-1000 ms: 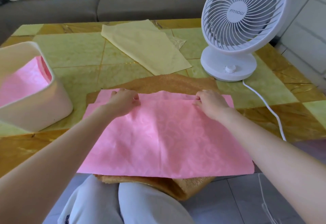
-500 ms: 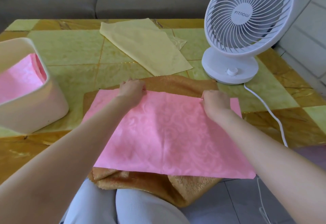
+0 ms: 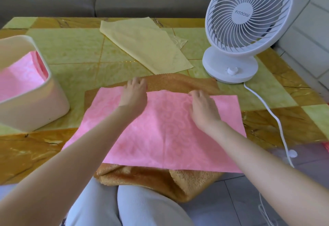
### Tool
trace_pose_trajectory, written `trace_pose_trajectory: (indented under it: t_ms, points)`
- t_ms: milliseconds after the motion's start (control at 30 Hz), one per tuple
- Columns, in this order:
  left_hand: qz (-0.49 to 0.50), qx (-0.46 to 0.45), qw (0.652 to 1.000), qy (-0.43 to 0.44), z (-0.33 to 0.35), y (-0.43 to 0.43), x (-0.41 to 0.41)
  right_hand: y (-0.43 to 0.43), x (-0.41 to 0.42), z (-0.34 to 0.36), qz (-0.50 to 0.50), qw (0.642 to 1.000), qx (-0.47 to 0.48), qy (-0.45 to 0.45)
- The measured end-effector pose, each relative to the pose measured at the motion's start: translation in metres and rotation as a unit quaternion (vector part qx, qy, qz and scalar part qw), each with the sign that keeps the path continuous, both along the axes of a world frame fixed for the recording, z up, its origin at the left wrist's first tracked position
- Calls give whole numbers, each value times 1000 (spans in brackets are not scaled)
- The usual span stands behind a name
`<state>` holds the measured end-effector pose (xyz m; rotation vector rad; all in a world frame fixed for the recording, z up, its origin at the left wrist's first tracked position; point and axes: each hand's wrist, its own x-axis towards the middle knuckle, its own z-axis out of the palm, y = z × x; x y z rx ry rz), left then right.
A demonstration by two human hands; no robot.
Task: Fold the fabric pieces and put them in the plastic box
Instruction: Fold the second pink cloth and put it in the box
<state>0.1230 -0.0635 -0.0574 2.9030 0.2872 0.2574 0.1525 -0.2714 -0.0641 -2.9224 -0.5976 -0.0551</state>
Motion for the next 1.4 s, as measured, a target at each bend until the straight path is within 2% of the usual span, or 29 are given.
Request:
trace_pose_trajectory:
  t_ms: [67, 167, 233, 367, 533, 633, 700, 767, 800, 900, 1000, 1100, 1167, 1233, 1300, 1400]
  points:
    - [-30, -61, 997, 28, -2, -11, -20, 8, -36, 0, 63, 994, 83, 41]
    - [-64, -84, 991, 85, -11, -25, -49, 13, -90, -3, 117, 976, 148, 106]
    - [-70, -68, 988, 117, -15, -28, -64, 13, -114, -7, 146, 974, 113, 131]
    - [-90, -47, 983, 150, -11, -26, -85, 8, -136, -13, 168, 975, -15, 146]
    - [-101, -38, 976, 187, -3, -27, -114, -4, -145, -14, 190, 974, -53, 109]
    - [-128, -40, 972, 192, -3, -31, -130, -11, -158, -8, 229, 970, -81, 27]
    - [-141, -51, 969, 198, -1, -34, -139, -15, -161, -10, 246, 968, -25, -30]
    - [-154, -62, 964, 206, 2, -37, -148, -17, -158, -3, 241, 969, 45, -12]
    - [-169, -47, 962, 208, 3, -38, -151, -18, -155, 2, 221, 973, 66, 5]
    - [-195, 67, 960, 187, 5, -45, -159, -22, -143, 9, 179, 981, 68, -32]
    - [-143, 159, 965, 153, 12, -47, -156, -32, -140, 9, 154, 988, -2, -23]
    - [-128, 208, 953, 178, 18, -47, -159, -50, -142, 6, 143, 988, -59, -5]
    - [-136, 183, 954, 195, 19, -48, -167, -61, -148, 4, 161, 982, -97, 2]
    - [-142, 88, 962, 216, 24, -49, -174, -70, -149, 4, 177, 978, -109, 24]
    - [-159, -13, 955, 251, 30, -46, -177, -77, -144, 8, 187, 974, -82, 97]
    - [-162, -79, 937, 299, 39, -35, -167, -83, -128, 19, 178, 959, -67, 212]
